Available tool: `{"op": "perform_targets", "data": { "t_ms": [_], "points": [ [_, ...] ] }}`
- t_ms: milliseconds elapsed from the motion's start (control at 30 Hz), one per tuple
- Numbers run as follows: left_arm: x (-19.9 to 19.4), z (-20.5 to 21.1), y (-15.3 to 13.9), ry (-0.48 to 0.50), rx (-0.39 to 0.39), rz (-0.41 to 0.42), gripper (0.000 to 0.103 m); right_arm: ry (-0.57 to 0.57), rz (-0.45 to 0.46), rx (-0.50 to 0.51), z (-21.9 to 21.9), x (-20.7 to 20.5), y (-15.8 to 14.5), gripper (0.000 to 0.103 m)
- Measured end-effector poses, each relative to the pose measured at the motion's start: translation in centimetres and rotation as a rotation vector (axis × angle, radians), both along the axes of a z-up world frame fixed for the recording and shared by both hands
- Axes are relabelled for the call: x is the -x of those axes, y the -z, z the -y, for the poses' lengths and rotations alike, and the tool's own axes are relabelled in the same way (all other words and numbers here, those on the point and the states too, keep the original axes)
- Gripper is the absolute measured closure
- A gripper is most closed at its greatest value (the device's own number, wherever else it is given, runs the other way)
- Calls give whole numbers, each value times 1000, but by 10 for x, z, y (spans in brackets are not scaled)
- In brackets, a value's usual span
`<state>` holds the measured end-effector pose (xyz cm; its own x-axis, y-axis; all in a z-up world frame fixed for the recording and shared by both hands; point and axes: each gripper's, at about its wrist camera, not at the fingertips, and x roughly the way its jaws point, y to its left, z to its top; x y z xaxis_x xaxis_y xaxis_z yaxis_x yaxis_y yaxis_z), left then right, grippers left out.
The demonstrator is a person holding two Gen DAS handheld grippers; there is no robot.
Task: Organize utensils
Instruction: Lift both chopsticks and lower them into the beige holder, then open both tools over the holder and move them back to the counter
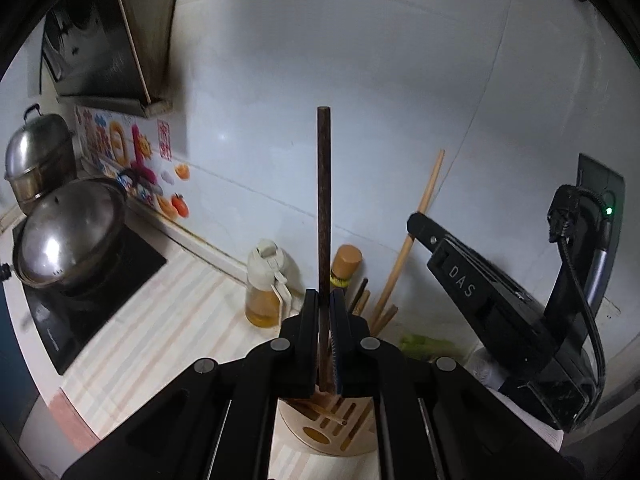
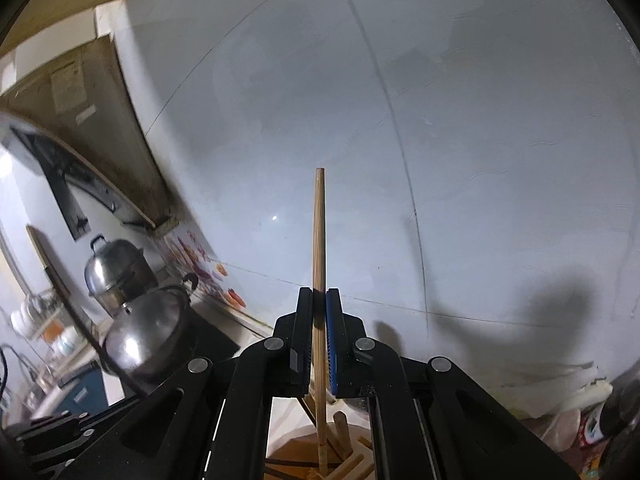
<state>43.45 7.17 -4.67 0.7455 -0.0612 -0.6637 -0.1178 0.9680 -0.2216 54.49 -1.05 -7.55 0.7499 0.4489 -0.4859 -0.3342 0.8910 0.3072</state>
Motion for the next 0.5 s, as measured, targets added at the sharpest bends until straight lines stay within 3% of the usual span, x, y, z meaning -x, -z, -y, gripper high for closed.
{"op": "perform_targets", "data": {
  "t_ms": [133, 300, 333, 367, 400, 433, 467, 500],
  "points": [
    [-1, 0, 11, 25, 38, -40, 99, -38, -26, 36, -2, 0, 6, 97],
    [6, -2, 8, 38, 100, -87, 95, -90, -136, 47, 5, 0, 15, 95],
    [9, -3, 4, 35, 103, -88, 93, -93, -150, 40, 9, 1, 15, 87],
    [14, -4, -2, 22, 87, -83, 83, -90, -156, 35, 14, 4, 15, 74],
    [16, -5, -7, 15, 75, -76, 55, -81, -162, 26, 21, 7, 12, 68],
    [21, -6, -11, 3, 62, -68, 36, -72, -169, 13, 29, 12, 10, 60],
    [27, -9, -17, -20, 54, -55, 10, -67, -170, 6, 36, 16, 7, 56],
    [33, -11, -21, -34, 49, -36, 8, -51, -174, 9, 44, 23, 4, 55]
  ]
}}
